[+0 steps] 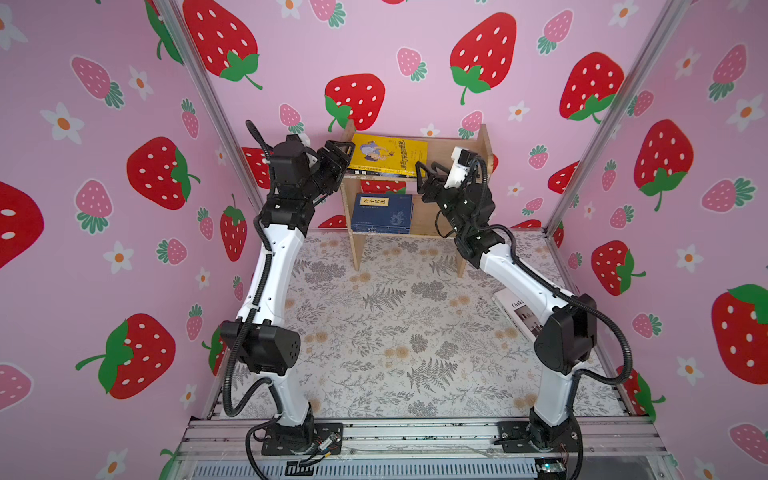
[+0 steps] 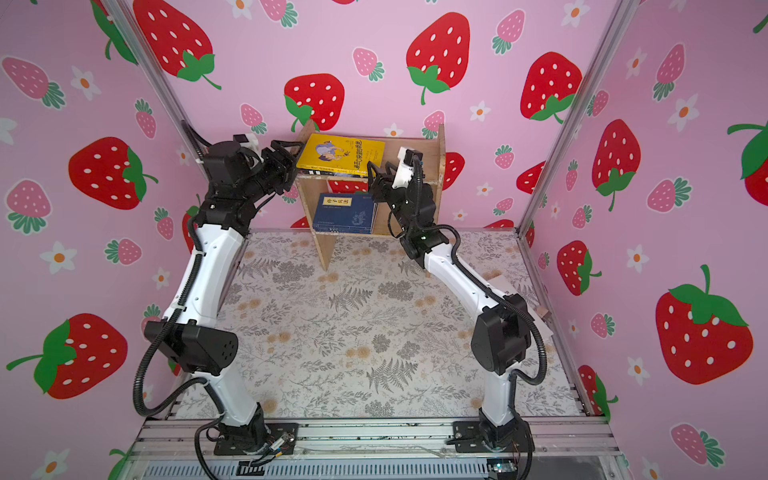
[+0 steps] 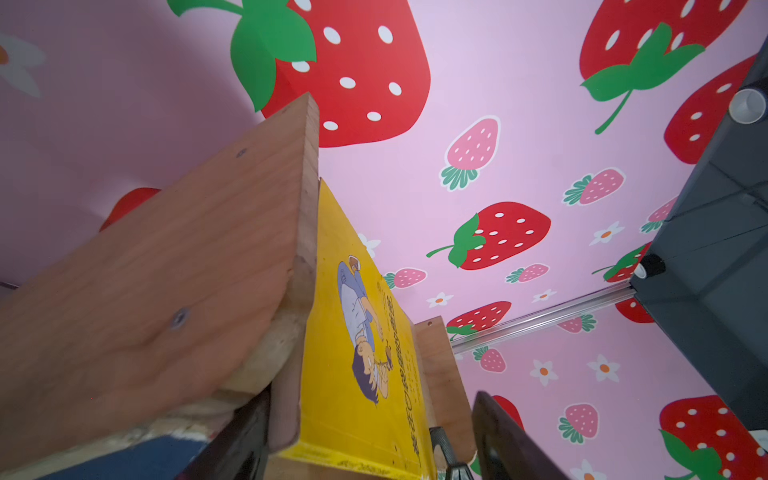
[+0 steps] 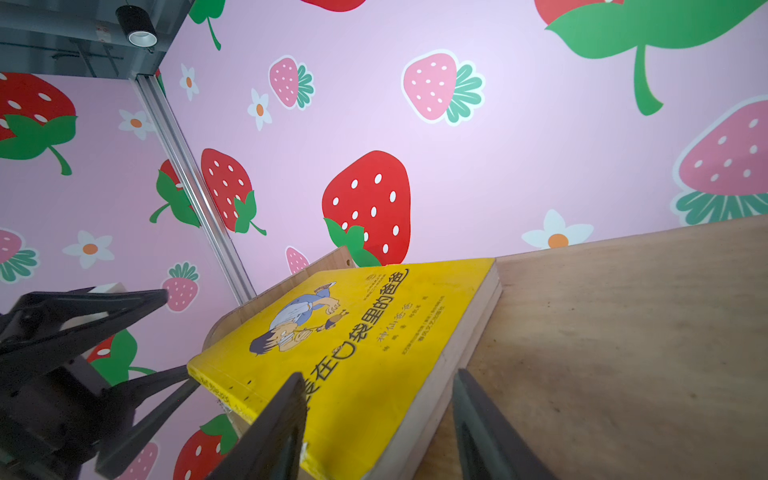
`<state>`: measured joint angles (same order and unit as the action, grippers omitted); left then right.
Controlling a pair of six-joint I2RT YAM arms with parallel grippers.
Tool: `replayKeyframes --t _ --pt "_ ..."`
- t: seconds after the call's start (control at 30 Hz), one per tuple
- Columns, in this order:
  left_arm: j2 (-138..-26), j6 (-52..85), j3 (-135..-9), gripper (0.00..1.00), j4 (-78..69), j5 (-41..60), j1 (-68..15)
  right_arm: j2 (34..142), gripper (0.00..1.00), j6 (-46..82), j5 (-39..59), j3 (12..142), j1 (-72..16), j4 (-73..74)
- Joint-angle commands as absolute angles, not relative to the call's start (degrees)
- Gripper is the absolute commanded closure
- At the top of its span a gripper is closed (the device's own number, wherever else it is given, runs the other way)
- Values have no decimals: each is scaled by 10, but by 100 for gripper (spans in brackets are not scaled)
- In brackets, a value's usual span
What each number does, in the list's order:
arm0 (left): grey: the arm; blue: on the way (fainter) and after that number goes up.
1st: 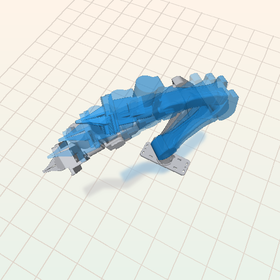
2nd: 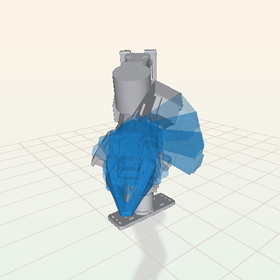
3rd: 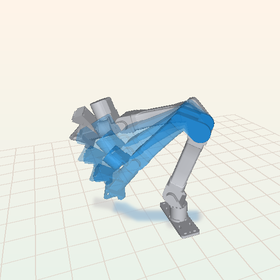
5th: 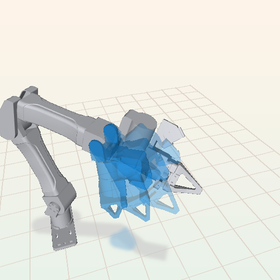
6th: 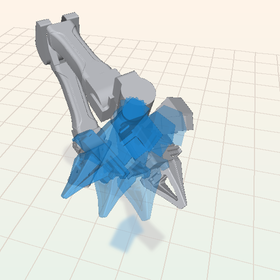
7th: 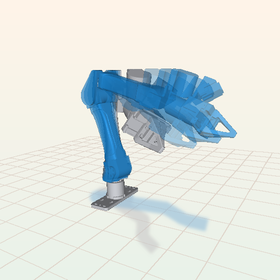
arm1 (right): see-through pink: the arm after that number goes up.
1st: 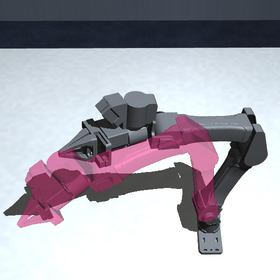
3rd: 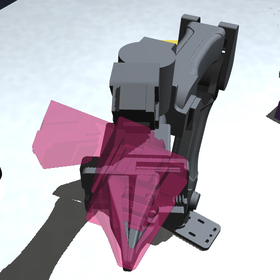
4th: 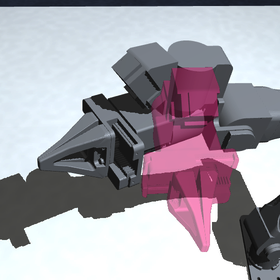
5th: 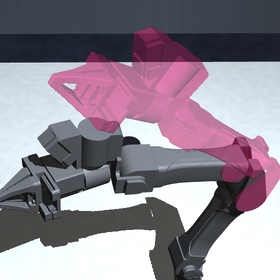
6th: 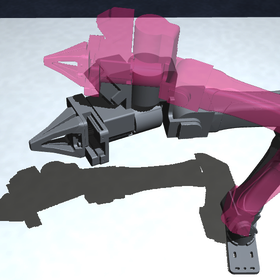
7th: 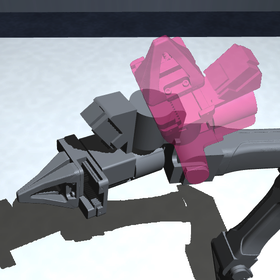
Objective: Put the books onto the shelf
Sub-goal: 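Push the yellow book flat on the top shelf with both grippers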
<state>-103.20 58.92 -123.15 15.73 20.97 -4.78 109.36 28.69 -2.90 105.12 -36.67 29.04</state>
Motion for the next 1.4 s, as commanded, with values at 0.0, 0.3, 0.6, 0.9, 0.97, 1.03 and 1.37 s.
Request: replayKeyframes --t 0.0,0.3,0.6,0.9,0.97,1.03,1.37 --pt "-986 529 -1190 22 181 189 -21 1106 42 287 -35 1063 -367 277" --pt "-921 533 -1012 24 66 265 -27 1089 41 262 -37 1063 -367 266" --pt "-946 490 -1042 32 61 255 -49 1078 44 251 -43 1054 -367 262" --pt "-987 502 -1072 36 35 254 -50 1094 47 254 -28 1064 -370 264" --pt "-992 505 -1076 36 36 250 -49 1096 47 255 -26 1066 -373 265" --pt "-995 508 -1078 36 32 247 -49 1101 48 254 -24 1068 -374 265" --pt "-987 529 -1053 39 0 239 -44 1130 48 256 -15 1097 -387 263"
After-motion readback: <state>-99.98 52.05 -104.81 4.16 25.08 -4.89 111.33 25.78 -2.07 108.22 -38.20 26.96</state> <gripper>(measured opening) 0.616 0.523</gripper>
